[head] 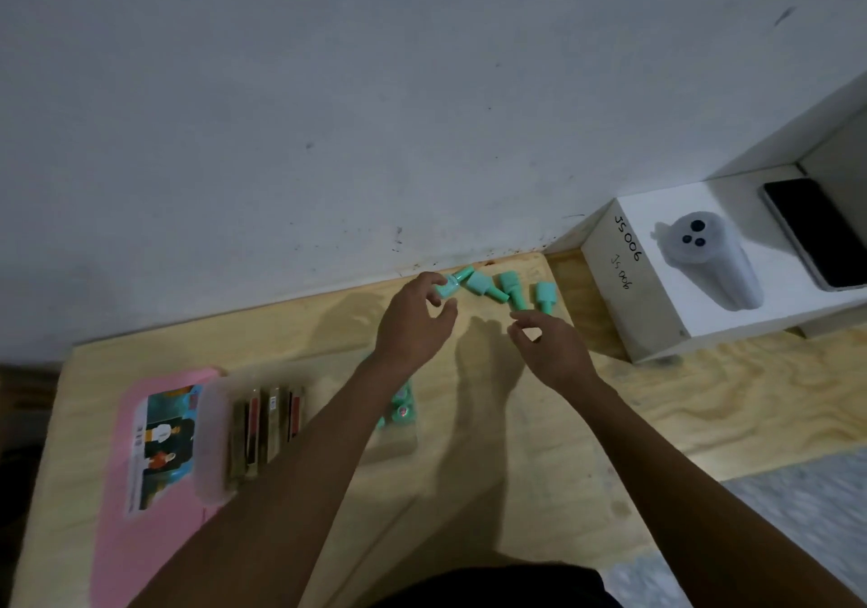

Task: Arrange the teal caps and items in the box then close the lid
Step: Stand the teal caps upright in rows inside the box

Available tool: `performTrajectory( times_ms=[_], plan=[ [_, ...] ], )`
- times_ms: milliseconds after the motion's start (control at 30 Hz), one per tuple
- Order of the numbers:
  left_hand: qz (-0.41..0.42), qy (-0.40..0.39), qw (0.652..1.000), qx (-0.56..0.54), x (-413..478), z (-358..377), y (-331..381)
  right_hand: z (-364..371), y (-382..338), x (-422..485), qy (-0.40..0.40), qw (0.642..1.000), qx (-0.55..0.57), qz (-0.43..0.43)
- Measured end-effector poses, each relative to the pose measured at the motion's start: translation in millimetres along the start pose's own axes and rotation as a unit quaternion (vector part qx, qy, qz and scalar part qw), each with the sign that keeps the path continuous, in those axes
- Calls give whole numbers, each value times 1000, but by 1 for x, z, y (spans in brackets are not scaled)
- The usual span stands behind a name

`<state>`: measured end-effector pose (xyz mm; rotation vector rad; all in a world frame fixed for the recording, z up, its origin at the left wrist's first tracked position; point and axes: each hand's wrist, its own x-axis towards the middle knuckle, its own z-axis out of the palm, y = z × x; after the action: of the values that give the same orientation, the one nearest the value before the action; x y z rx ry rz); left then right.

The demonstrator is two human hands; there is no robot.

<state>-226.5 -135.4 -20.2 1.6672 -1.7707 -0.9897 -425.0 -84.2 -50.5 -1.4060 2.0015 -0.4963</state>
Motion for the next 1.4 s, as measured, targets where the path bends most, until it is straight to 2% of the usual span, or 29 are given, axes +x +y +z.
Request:
performTrajectory(
  times_ms=[133,267,400,500,700,800,867,933,1000,1067,1133,1200,1300,1400],
  plan=[
    [-10,-44,996,78,42,20,-7,1,-12,35,-6,998,-58,14],
    [-24,-82,980,178,70,38,-15,5,-28,64,3,994,-110,-19],
    [-6,-71,965,251,81,50,-17,20,-38,76,-19,987,-157,-14],
    [-12,-75,964,257,87,58,-20,29,-40,76,2,981,-195,-10],
    [-56,-112,972,199,88,60,-32,34,-40,65,19,982,-188,3],
    [-82,-131,982,106,85,46,-32,30,-36,57,-1,989,-148,23],
    [-142,-145,979,0,78,34,-29,29,-30,51,-9,997,-57,57],
    [-216,-163,951,-151,67,20,-25,26,-25,41,0,996,44,76],
    [-235,-165,923,-258,51,7,-23,22,-23,25,8,985,139,98],
    [-228,-150,907,-320,34,-5,-20,16,-25,6,9,959,243,145],
    [-218,-131,900,-355,17,-16,-17,13,-29,-10,1,926,325,191],
    [-205,-121,899,-366,-1,-28,-14,11,-34,-24,-7,911,359,202],
    [-179,-108,908,-363,-24,-45,-14,9,-43,-43,-11,916,356,186],
    [-152,-90,932,-316,-43,-61,-17,3,-57,-59,-21,940,310,139]
  ],
)
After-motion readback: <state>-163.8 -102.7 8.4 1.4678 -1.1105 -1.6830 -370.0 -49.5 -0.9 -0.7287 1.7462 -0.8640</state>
